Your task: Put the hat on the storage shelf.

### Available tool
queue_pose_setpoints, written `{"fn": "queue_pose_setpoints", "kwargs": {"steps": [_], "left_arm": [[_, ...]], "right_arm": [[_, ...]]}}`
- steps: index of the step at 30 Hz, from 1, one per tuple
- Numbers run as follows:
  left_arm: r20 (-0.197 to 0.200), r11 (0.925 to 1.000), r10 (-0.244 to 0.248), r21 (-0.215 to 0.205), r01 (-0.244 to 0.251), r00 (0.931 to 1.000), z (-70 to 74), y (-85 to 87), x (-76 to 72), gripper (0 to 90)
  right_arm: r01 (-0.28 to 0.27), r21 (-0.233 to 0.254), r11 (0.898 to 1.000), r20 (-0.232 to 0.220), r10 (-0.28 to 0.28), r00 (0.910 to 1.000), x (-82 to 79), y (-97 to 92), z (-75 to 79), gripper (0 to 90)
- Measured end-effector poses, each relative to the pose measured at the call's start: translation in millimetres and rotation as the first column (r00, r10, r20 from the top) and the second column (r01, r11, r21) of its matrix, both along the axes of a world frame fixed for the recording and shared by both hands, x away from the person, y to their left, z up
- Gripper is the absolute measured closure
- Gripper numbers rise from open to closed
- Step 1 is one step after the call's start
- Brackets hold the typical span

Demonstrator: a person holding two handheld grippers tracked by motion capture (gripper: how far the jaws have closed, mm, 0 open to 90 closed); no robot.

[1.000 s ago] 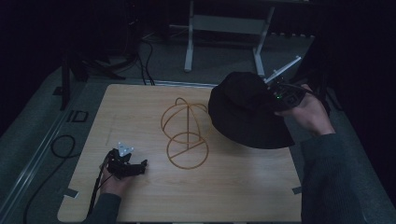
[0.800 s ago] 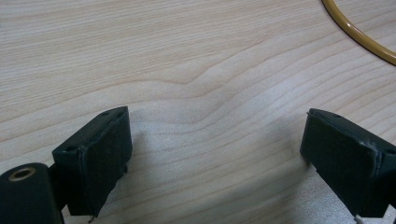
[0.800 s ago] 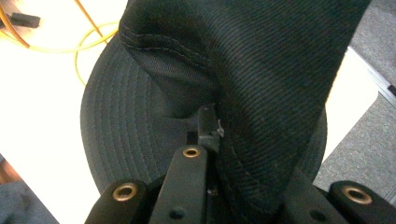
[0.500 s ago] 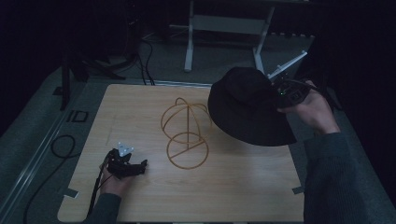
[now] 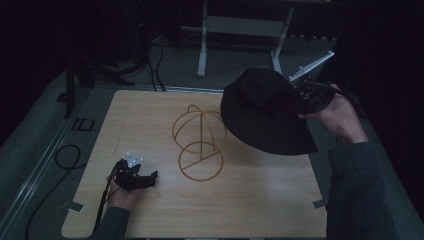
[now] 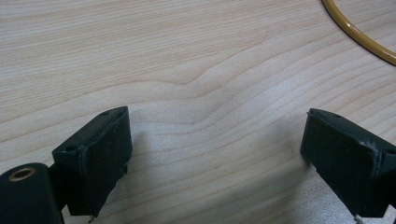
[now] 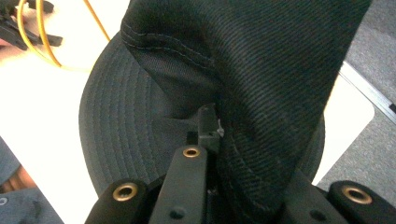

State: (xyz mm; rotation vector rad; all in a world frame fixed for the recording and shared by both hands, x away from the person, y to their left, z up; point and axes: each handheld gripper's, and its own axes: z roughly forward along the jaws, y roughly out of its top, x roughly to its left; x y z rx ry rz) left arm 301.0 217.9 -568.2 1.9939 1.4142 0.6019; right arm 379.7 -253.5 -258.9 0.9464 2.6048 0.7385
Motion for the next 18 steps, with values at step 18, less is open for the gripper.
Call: {"fn": "queue_pose_setpoints", "kwargs": {"steps": [18], "left_arm": [[0.0,1.0,0.0,-0.001,0.0,1.0,0.0,-0.1,0.1,9.4]], "right_arm": [[-0.024,0.039,0.999,0.027,0.023,0.9994,-5.1,1.7,11.1,88.2]]}}
